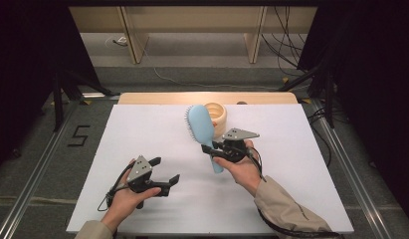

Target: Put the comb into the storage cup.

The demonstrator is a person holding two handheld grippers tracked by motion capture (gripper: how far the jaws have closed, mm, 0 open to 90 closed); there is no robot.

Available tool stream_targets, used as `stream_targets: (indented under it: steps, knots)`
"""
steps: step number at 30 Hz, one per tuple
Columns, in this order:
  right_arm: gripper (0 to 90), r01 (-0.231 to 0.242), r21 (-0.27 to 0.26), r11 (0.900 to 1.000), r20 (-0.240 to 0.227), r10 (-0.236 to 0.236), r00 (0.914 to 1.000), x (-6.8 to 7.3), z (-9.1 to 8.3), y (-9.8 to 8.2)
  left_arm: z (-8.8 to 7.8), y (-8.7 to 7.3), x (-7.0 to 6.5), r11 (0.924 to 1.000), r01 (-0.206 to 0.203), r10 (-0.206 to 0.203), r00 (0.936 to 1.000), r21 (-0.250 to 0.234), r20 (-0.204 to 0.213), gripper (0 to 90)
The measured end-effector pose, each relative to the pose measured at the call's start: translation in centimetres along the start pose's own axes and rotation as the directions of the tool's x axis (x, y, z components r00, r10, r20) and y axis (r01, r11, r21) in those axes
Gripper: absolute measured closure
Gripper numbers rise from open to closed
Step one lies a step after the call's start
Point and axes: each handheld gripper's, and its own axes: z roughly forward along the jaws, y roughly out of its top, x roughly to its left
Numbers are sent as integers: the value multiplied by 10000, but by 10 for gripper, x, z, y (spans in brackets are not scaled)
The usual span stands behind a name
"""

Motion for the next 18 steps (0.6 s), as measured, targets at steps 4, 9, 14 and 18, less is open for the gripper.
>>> stream_targets:
  steps: [4,9,14,18]
  knots:
    - [704,-10,3,10000,-21,10,10000,1,1,-1,7,2,-7,9999,-88,87,9996,56,267,70]
    - [704,-20,-8,10000,-32,20,10000,4,2,-1,17,7,-14,10000,-61,58,9986,51,530,76]
    - [704,-2,-23,10000,-49,2,10000,6,3,-1,29,11,-23,9999,-33,23,9966,122,826,84]
    - [704,35,-60,10000,-56,-35,10000,6,3,0,39,14,-30,9999,48,-65,9944,160,1054,101]
